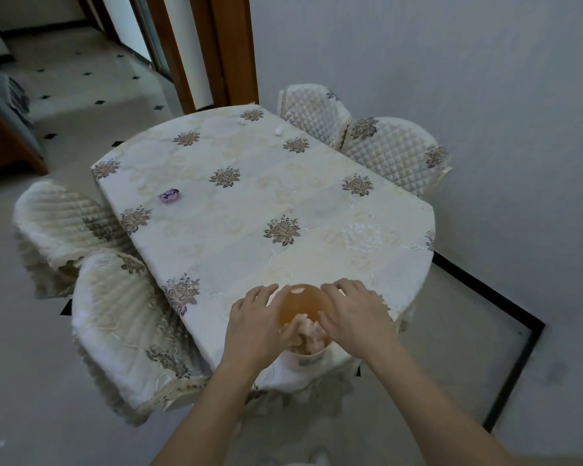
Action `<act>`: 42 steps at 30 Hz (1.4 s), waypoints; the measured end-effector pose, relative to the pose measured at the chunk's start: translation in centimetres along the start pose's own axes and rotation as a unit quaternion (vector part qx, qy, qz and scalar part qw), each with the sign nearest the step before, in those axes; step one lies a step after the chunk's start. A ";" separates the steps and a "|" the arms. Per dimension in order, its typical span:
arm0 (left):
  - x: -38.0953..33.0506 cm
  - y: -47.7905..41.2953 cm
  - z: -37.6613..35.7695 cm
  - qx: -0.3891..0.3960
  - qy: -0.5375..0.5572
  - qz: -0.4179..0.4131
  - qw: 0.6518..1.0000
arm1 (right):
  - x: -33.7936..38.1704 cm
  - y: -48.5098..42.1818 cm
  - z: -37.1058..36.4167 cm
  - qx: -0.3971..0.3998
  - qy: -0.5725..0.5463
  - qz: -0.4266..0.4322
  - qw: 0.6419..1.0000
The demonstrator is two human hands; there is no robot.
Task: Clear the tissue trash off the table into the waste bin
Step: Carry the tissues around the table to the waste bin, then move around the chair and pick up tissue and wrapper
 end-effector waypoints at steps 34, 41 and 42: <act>20.2 27.8 12.2 -0.191 -0.066 0.421 0.884 | 32.5 -2.9 3.2 -0.038 -0.050 0.448 0.892; 26.1 34.1 11.6 -0.205 -0.066 0.477 0.852 | 41.2 -2.3 0.3 -0.013 -0.042 0.494 0.868; 27.3 34.5 11.5 -0.205 -0.065 0.479 0.851 | 42.4 -2.4 -0.1 -0.010 -0.039 0.497 0.867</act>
Point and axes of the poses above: each hand's wrist, its own y-axis away from the middle knuckle, its own z-axis out of the back of the hand, x = y × z, the point moved 7 cm from there along -y, towards the middle knuckle, and after that the axes turned 12 degrees about x, right-handed, at the moved point
